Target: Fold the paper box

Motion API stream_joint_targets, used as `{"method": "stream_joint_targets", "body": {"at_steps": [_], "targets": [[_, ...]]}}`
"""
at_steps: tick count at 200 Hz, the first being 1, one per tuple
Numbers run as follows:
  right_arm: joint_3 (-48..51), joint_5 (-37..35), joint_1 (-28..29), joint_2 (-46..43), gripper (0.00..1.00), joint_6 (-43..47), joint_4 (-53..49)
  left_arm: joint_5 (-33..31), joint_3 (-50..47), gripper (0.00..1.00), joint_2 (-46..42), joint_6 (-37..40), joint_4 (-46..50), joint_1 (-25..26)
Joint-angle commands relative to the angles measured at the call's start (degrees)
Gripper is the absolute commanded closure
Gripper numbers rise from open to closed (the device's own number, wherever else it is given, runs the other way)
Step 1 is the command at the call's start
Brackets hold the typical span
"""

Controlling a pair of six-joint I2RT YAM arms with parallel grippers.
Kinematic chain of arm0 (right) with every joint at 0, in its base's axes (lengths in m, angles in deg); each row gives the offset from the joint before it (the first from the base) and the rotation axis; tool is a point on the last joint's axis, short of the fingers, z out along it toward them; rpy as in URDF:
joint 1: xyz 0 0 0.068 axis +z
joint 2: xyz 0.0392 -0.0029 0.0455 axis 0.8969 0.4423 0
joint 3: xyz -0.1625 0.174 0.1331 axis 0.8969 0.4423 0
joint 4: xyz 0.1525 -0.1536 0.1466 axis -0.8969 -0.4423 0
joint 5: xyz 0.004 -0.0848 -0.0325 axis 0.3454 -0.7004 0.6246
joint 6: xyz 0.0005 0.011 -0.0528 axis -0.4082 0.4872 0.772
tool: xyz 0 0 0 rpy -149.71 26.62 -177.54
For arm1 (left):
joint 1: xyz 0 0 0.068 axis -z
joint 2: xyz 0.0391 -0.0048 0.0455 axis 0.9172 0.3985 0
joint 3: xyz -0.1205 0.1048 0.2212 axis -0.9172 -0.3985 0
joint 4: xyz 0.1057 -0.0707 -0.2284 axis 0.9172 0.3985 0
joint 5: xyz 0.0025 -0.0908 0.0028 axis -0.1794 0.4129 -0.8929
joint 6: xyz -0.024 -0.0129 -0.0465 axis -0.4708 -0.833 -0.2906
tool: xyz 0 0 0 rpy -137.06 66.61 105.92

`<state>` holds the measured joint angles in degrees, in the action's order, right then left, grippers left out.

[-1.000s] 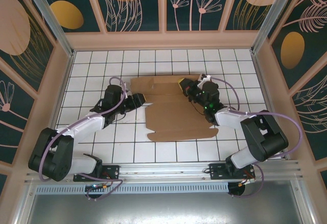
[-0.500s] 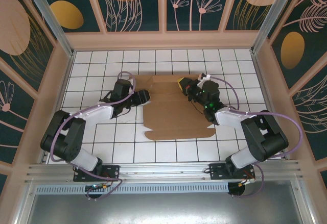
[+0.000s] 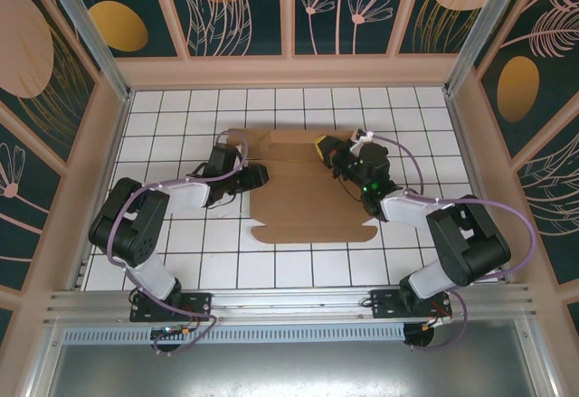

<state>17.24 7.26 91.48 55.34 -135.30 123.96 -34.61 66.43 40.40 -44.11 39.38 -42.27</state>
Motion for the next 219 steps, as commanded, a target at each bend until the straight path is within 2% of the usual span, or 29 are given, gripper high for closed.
{"method": "stream_joint_targets", "body": {"at_steps": [1, 26, 65, 82, 103, 126, 175, 219], "targets": [[0.6, 2.9, 0.2, -1.2, 1.00, -2.6, 3.7, -0.1, 2.1, 0.37, 2.3, -0.7, -5.6, 0.1], [0.9, 3.2, 0.6, -0.5, 1.00, -3.5, 5.5, -3.2, 2.9, 0.41, 3.2, -0.4, -6.3, 0.1], [0.7, 3.1, 1.3, 0.4, 1.00, -3.3, 5.8, -7.1, 3.7, 0.57, 3.5, 0.0, -6.8, 0.1], [0.8, 2.8, 1.4, 0.7, 1.00, -3.1, 5.6, -9.1, 3.0, 0.58, 2.5, 0.2, -7.1, 0.1], [1.0, 2.7, 1.6, 1.4, 1.00, -3.4, 5.9, -11.0, 0.7, 0.52, 1.3, 0.0, -10.0, 0.1], [1.2, 2.8, 1.6, 2.6, 1.00, -4.6, 7.5, -13.1, -3.2, 0.48, -1.0, -0.8, -17.0, 0.1], [0.5, 2.8, 1.6, 4.1, 1.00, -6.7, 9.4, -13.0, -13.1, 0.55, -1.1, -4.8, -40.1, 0.1], [-0.2, 2.7, 1.6, 3.9, 1.00, -7.0, 9.1, -11.5, -15.0, 0.74, 3.0, -8.9, -48.2, 0.1]]}}
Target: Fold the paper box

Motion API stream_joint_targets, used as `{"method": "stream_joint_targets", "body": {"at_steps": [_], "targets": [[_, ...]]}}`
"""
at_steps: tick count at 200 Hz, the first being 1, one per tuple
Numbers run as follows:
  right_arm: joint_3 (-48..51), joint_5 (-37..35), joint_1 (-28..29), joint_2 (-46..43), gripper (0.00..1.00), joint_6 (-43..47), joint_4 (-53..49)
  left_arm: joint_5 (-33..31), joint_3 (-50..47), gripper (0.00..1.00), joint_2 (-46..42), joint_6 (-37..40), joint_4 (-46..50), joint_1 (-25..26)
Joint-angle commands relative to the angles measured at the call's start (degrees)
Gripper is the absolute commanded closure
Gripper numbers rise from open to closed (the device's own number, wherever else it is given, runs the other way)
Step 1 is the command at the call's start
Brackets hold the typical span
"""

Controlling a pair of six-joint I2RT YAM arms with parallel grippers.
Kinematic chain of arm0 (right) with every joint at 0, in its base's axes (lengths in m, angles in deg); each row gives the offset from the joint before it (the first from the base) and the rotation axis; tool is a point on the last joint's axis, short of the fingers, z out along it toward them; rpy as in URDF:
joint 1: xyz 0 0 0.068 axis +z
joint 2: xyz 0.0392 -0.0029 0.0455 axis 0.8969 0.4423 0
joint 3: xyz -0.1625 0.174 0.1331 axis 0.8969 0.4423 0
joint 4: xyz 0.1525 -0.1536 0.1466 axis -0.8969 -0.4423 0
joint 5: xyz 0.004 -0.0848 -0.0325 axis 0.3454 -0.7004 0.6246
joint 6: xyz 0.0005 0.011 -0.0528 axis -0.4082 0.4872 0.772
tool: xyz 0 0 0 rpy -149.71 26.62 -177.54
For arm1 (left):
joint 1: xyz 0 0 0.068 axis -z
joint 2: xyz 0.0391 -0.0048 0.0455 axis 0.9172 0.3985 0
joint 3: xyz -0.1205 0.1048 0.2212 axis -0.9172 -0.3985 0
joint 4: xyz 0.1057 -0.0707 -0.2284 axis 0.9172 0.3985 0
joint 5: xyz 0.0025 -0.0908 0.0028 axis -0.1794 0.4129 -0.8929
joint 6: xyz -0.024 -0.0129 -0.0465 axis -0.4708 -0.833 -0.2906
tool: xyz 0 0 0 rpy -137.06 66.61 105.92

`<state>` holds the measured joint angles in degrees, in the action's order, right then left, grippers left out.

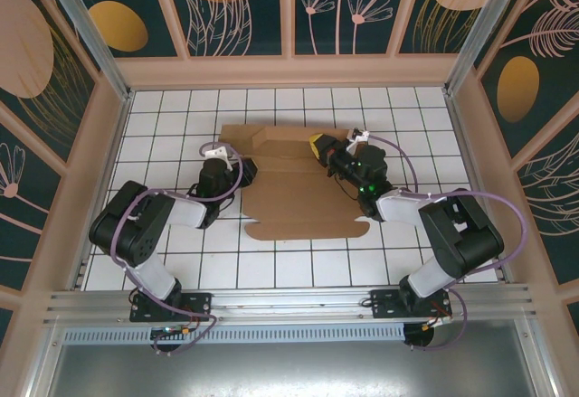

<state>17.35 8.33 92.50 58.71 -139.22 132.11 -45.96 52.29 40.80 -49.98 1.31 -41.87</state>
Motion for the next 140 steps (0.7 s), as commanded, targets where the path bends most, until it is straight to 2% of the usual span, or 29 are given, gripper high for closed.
{"method": "stream_joint_targets", "body": {"at_steps": [1, 15, 42, 78, 92, 140], "targets": [[-0.3, 1.6, 0.6, 0.5, 1.00, -3.1, 0.8, -0.1, -0.9, 0.74, 2.6, -3.1, -10.3, -0.3], [-0.5, 1.2, 0.7, 0.2, 1.00, -2.6, -0.2, 0.4, -1.2, 0.80, 3.4, -3.6, -11.7, -0.3], [-1.1, 0.5, 0.9, -0.1, 1.00, -1.2, -2.7, 0.6, 0.1, 0.88, 3.3, -2.1, -8.4, -0.3], [-1.8, -0.4, 1.6, 1.0, 1.00, 0.5, -4.5, -0.1, 1.9, 0.89, 2.4, 1.0, -2.1, -0.3], [-2.2, -0.9, 2.0, 1.4, 1.00, 1.0, -5.2, 0.4, 1.9, 0.84, 2.3, 1.2, -1.8, -0.3], [-3.2, -1.6, 2.2, 2.4, 1.00, 3.7, -7.8, 7.2, 2.9, 0.57, 2.4, 0.6, -3.1, -0.3]]}}
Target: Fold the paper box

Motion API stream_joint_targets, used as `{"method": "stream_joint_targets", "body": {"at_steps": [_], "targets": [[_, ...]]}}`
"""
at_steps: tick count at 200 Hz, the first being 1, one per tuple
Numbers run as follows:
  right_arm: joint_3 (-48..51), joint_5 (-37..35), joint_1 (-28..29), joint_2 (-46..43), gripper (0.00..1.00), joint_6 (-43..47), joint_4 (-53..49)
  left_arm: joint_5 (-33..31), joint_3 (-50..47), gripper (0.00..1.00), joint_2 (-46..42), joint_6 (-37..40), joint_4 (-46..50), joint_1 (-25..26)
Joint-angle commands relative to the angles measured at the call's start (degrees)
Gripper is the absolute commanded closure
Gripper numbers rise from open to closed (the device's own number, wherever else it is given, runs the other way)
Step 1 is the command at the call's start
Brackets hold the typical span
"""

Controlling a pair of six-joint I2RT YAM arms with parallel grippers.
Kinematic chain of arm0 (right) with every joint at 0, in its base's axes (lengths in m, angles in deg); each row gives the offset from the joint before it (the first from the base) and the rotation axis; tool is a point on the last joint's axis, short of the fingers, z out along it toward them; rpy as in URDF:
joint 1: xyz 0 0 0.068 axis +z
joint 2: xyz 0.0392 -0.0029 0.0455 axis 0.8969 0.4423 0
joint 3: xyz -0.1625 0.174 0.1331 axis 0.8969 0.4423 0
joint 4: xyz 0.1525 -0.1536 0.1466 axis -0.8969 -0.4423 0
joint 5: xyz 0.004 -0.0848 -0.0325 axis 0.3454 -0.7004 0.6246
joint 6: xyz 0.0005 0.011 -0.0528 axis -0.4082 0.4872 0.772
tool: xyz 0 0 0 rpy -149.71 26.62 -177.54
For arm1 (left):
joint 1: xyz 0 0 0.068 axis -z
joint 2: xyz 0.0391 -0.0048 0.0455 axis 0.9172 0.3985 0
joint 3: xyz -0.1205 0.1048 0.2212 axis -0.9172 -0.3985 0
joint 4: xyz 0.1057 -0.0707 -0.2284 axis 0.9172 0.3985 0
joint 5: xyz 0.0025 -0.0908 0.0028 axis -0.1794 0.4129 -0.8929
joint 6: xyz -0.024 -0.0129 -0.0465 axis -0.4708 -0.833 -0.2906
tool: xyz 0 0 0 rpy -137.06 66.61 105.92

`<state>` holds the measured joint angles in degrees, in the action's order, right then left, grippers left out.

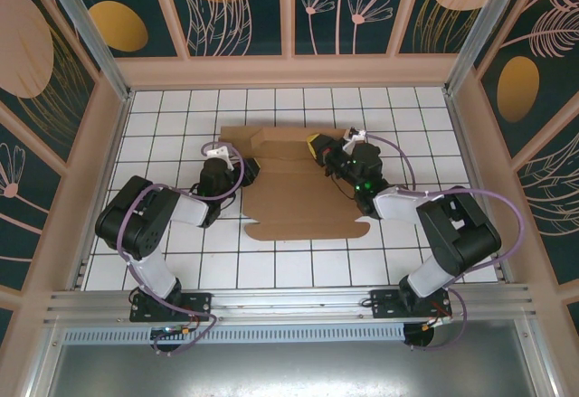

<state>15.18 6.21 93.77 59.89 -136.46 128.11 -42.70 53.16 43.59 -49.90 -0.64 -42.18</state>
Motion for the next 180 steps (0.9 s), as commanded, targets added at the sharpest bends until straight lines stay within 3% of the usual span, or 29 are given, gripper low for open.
{"method": "stream_joint_targets", "body": {"at_steps": [1, 40, 67, 122, 138, 167, 180], "targets": [[-1.1, 0.5, 0.9, 1.2, 1.00, 1.1, -3.9, 4.0, 2.1, 0.57, -0.4, 0.5, -1.1, 0.0], [-1.0, 0.1, 0.9, 1.5, 1.00, 3.3, -5.7, 4.9, 2.9, 0.50, -1.9, 1.2, 0.8, 0.0], [-0.8, -0.8, 0.7, 0.9, 1.00, 5.1, -8.3, 1.8, 2.8, 0.49, -4.6, 2.5, 4.9, 0.0], [-1.0, -1.9, 0.2, -0.2, 1.00, 7.1, -10.8, -3.4, 3.1, 0.52, -6.7, 4.5, 11.7, -0.1], [-0.9, -1.7, 0.2, 0.1, 1.00, 6.7, -10.5, -1.8, 3.1, 0.53, -5.9, 3.5, 10.5, -0.1], [-0.9, -0.9, 0.2, 0.9, 1.00, 6.2, -9.1, 6.7, 3.4, 0.55, -2.7, 0.0, 4.0, -0.1], [-0.7, -1.1, 0.2, 0.9, 1.00, 6.3, -9.3, 6.8, 4.0, 0.55, -0.5, -0.8, 5.2, -0.1]]}}
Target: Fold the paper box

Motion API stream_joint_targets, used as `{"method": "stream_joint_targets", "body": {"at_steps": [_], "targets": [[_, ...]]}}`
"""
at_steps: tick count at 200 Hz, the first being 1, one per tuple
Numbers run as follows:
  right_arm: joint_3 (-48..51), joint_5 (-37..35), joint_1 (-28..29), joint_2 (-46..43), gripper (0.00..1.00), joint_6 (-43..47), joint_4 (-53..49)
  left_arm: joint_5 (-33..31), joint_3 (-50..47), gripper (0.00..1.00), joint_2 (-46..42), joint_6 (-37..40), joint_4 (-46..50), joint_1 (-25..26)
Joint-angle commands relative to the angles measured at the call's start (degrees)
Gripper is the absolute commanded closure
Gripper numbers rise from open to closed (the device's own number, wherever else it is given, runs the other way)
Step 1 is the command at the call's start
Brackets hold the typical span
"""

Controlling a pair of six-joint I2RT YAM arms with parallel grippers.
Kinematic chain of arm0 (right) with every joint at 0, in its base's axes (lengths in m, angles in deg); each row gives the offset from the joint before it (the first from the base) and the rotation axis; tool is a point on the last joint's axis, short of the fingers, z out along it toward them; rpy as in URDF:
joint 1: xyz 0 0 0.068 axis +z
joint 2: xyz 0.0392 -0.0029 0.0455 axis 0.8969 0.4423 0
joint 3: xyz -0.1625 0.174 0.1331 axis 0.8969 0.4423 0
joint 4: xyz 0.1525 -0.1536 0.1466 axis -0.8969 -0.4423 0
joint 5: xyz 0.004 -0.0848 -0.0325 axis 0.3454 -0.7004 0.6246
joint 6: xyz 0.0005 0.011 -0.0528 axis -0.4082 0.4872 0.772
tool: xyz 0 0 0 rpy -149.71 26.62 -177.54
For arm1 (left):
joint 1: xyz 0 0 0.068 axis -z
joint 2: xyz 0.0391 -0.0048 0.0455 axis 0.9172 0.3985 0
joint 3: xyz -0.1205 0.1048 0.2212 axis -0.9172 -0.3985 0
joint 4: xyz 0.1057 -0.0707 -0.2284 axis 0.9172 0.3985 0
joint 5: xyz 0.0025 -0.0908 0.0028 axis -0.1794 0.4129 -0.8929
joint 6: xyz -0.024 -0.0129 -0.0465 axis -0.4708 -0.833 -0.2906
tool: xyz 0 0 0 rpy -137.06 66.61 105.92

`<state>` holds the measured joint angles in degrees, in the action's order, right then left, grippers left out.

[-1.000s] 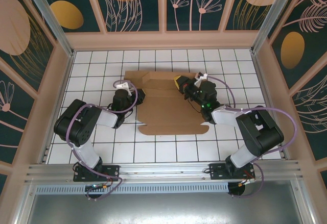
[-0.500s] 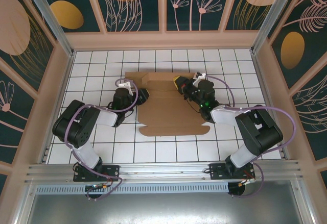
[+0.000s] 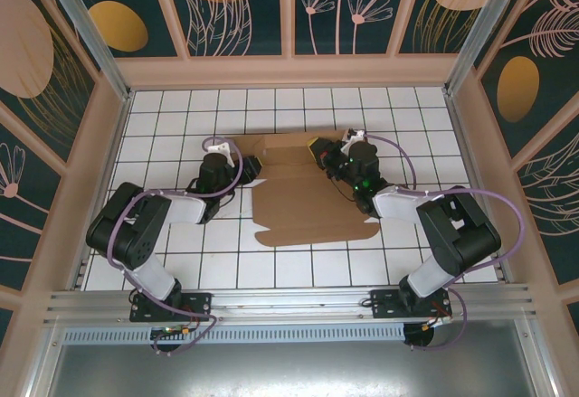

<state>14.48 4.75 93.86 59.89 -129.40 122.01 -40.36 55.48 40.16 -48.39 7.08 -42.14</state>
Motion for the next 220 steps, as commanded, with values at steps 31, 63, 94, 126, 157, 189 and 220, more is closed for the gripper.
{"method": "stream_joint_targets", "body": {"at_steps": [31, 63, 94, 126, 157, 189, 220], "targets": [[0.3, -0.3, 0.0, 0.0, 1.00, -0.5, -4.0, -2.2, 3.1, 0.50, 1.5, 0.1, 6.4, -0.1], [1.1, 2.0, -0.5, 0.2, 1.00, -5.0, 0.4, -7.2, 5.0, 0.46, 1.4, 0.0, 14.4, -0.1], [0.5, 3.0, -0.6, -1.1, 1.00, -6.9, 1.3, -9.0, 6.0, 0.41, 1.6, -0.7, 17.7, -0.1], [-0.5, 3.2, -0.1, -2.2, 1.00, -7.2, 0.9, -4.9, 5.3, 0.41, 2.4, -1.7, 12.8, -0.1], [-0.4, 3.5, 0.5, -2.0, 1.00, -8.5, 2.2, -1.4, 6.1, 0.42, 3.9, -2.2, 9.3, -0.1], [-0.3, 3.0, 0.6, -3.2, 1.00, -7.7, 1.0, -3.2, 6.4, 0.41, 4.1, -2.2, 10.4, -0.1], [-0.1, 3.3, 0.7, -3.5, 1.00, -8.0, 1.6, -2.1, 7.1, 0.43, 5.0, -2.3, 10.8, -0.1]]}}
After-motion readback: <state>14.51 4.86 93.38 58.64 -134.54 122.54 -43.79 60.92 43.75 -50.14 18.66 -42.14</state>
